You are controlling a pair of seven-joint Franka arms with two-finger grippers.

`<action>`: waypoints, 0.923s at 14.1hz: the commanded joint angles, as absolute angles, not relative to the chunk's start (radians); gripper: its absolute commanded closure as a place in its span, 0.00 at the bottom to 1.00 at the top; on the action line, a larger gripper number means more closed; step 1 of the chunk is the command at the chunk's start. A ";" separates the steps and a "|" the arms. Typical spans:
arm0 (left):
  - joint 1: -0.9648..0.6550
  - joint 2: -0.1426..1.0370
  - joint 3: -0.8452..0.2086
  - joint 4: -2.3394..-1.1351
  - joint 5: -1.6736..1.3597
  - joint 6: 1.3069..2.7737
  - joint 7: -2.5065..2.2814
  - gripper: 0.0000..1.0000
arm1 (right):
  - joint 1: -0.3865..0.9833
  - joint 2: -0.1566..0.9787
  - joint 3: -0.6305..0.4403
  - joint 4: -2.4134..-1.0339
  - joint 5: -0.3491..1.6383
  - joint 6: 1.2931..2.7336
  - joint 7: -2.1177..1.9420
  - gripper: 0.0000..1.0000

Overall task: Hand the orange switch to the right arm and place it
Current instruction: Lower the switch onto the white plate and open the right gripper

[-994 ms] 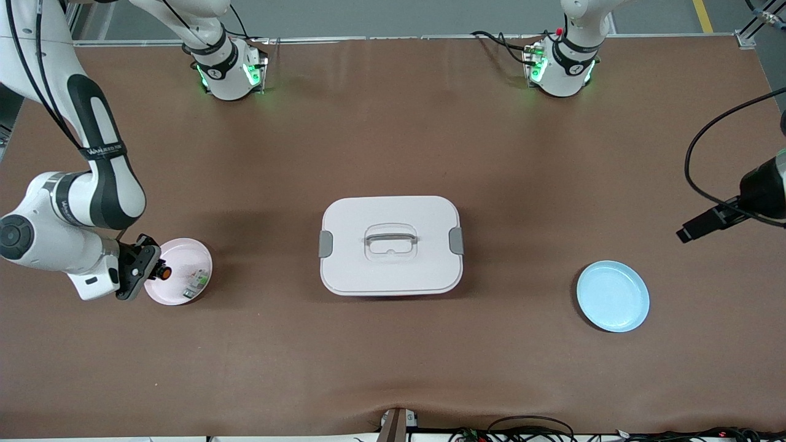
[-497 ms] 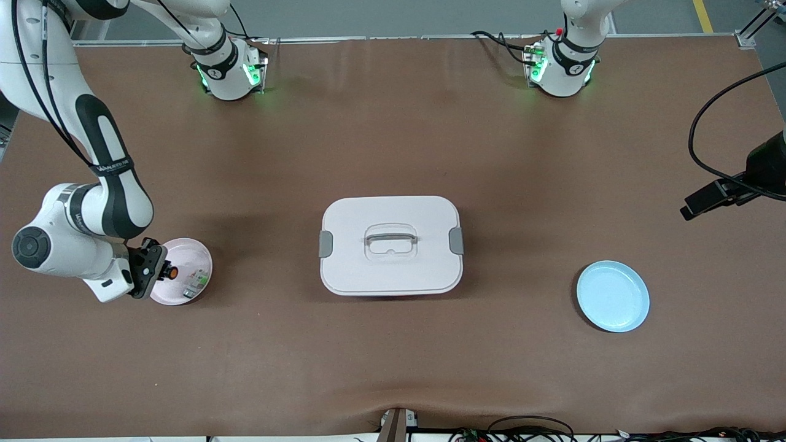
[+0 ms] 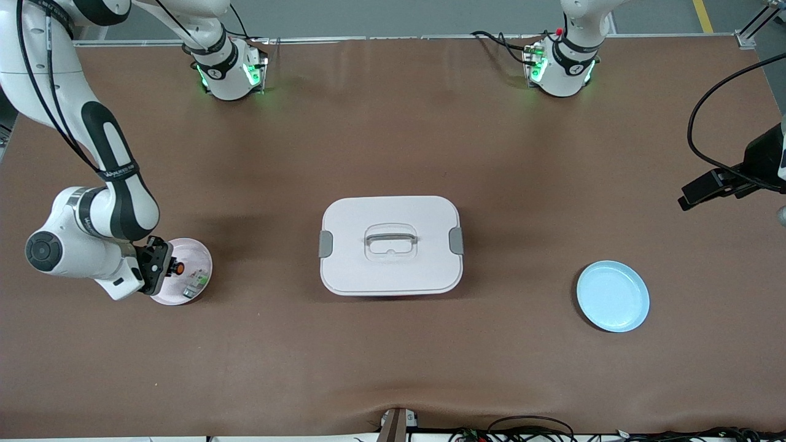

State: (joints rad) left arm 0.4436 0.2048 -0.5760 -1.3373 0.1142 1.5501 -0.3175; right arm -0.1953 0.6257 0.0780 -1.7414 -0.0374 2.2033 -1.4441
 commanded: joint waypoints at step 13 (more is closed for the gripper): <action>0.061 -0.066 -0.124 -1.598 0.049 1.575 -0.152 0.00 | -0.196 0.652 0.072 -1.759 -0.060 2.237 -1.459 1.00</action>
